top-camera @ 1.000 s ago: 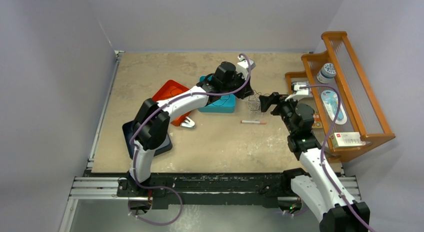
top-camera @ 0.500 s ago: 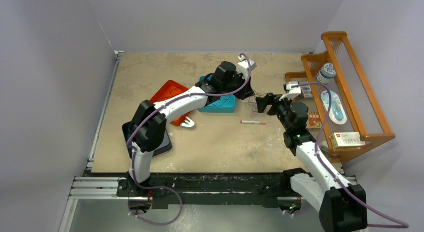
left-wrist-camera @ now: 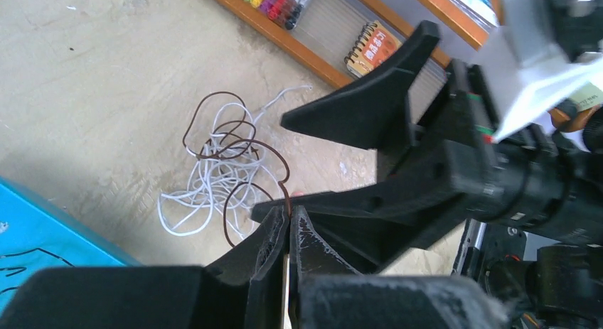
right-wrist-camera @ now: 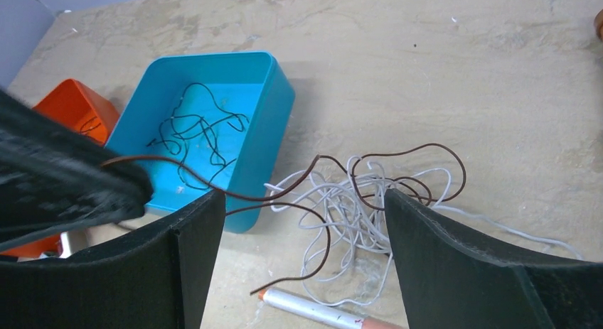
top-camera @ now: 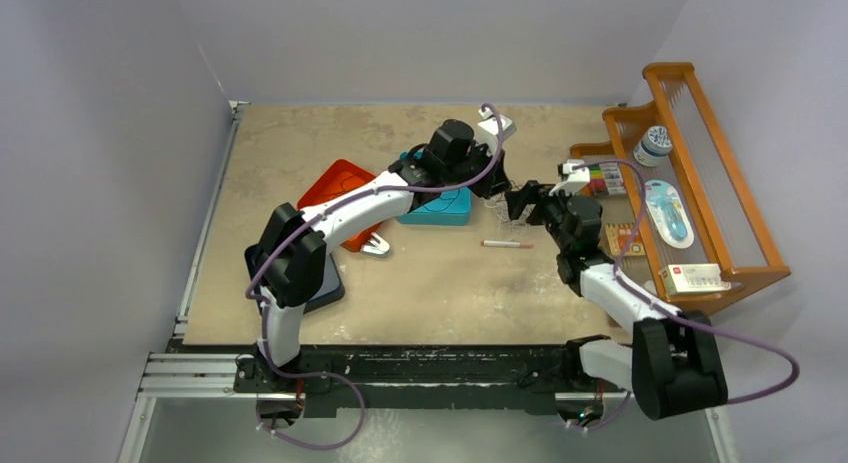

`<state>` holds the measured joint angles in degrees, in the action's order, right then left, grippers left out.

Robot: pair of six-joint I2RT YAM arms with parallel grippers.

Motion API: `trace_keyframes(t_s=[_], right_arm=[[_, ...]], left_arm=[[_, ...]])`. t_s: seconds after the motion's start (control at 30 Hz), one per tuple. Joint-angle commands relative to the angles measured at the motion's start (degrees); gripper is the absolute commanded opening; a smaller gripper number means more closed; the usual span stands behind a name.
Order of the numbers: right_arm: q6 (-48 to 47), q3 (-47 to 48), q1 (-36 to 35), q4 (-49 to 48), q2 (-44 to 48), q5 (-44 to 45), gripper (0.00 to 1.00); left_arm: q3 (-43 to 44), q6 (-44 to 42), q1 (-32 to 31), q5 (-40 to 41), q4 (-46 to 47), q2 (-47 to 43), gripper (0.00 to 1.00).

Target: Untangle the cables

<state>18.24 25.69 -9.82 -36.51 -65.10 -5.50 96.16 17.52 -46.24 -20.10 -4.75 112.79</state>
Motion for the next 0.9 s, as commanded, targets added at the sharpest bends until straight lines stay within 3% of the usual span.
trace_keyframes(t_s=[0.0,0.33,0.7,0.87], right_arm=[[1.1,0.8,0.2,-11.5,-5.2,1.4,0.84],[3.8,3.2,0.2,-22.5,-19.7,0.5,0.79],[7.3,6.5,0.2,-20.3,-27.8,5.3,0.64],[8.3,6.2,0.4,-19.5,-27.8,6.6,0.62]], left_arm=[[3.8,0.8,-1.1,-0.2,-0.5,-4.9,0.00],[7.5,0.7,-1.6,0.7,-9.4,-12.2,0.00],[10.7,-3.2,-1.7,5.0,-20.9,-21.3,0.00],[13.1,-6.2,-1.7,11.2,-25.2,-23.9,0.00]])
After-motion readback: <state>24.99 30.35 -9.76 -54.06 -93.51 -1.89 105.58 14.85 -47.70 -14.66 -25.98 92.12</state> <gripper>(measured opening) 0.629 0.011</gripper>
